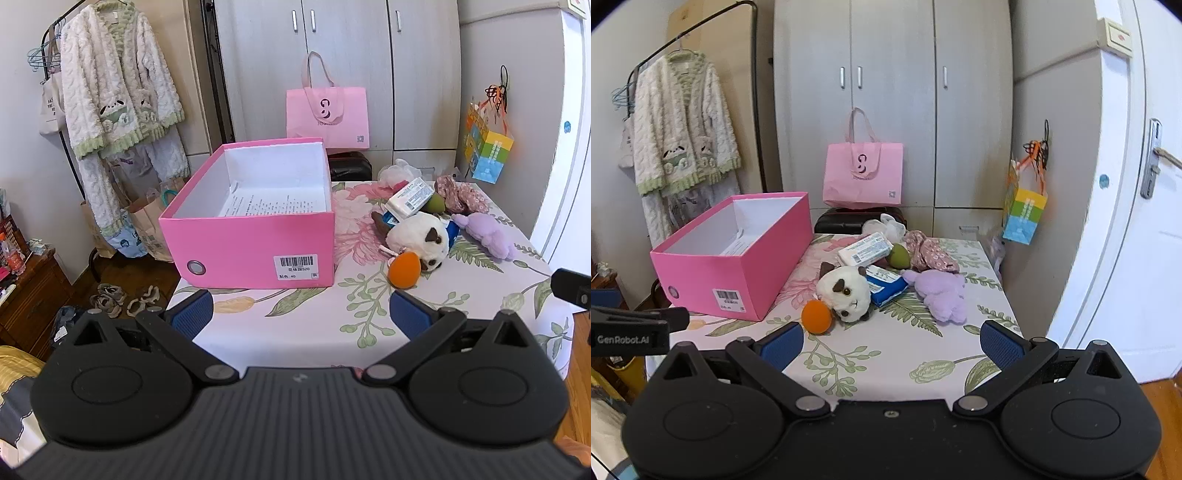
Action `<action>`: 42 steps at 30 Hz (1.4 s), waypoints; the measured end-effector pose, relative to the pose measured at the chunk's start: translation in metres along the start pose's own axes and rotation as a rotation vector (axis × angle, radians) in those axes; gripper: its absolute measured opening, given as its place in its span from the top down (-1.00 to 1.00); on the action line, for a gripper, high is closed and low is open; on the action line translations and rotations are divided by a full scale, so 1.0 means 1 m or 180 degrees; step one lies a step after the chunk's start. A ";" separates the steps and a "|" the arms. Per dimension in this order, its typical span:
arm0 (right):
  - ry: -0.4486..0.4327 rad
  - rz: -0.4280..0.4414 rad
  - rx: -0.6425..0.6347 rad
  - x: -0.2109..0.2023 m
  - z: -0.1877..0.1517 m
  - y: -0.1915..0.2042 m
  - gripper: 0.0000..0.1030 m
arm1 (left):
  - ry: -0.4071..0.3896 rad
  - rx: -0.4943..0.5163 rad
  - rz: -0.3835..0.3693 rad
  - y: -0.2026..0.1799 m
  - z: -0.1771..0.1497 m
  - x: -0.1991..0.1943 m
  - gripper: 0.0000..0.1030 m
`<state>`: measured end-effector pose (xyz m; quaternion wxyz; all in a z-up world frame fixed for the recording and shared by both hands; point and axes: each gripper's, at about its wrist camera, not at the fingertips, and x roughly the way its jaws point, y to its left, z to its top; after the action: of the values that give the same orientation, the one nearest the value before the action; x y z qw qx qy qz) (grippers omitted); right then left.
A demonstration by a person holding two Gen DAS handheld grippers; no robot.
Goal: Organize soft objects
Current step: 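Move both tools toward the soft items on the floral tablecloth, then grasp the pink floral cloth with the right tool while the left tool grasps the orange ball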
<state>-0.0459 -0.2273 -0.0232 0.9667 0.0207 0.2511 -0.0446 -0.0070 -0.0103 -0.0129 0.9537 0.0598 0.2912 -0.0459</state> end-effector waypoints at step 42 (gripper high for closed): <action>-0.0443 0.0175 -0.0126 0.044 0.014 -0.039 -1.00 | -0.0174 0.0000 -0.0337 -0.031 0.021 0.040 -0.96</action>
<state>-0.0040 -0.2704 -0.0330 0.9829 0.0053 0.1835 -0.0143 0.0337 -0.0463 -0.0203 0.9575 0.0431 0.2679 -0.0980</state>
